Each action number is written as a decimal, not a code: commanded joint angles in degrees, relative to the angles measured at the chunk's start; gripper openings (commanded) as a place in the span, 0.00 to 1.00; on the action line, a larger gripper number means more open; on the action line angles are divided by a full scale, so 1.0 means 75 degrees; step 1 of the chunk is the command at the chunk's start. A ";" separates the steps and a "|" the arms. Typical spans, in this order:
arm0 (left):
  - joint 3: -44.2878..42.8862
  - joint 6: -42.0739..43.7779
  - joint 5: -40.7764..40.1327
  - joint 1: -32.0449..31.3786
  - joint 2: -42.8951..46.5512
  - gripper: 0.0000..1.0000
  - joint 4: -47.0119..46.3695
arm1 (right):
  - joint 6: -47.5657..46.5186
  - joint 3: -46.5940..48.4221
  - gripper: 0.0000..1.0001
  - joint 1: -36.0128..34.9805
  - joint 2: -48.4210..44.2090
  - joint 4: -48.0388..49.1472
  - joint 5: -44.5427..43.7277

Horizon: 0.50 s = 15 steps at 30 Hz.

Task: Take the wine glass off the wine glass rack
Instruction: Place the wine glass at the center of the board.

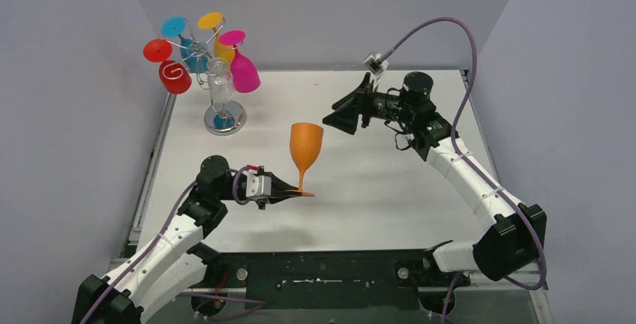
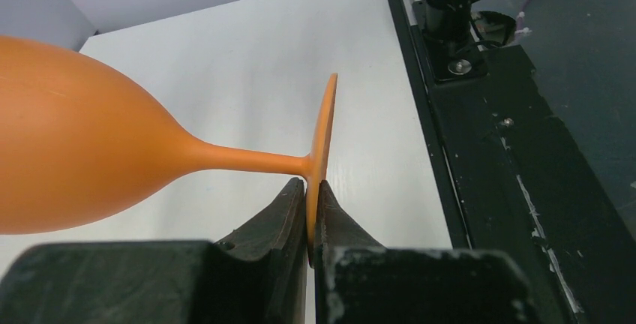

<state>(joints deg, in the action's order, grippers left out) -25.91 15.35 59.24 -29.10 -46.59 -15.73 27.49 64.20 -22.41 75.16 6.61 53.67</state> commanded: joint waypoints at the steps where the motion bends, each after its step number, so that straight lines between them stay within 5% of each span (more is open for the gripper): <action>1: 0.0109 0.0145 0.0881 0.0014 -0.0097 0.00 -0.0837 | -0.1562 0.1537 0.78 -0.0603 0.0534 -0.1745 0.0837; 10: 0.0140 0.0269 0.1206 -0.0014 0.0053 0.00 -0.0811 | -0.2444 0.2936 0.66 -0.1024 0.1618 -0.4102 0.0889; 15: 0.0030 0.0412 0.1275 -0.0022 -0.0082 0.00 -0.0685 | -0.2465 0.3230 0.61 -0.1066 0.1803 -0.4461 0.1897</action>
<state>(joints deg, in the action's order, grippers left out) -24.69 16.01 65.60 -29.10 -46.94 -19.64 10.85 84.99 -30.24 88.64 -22.92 61.19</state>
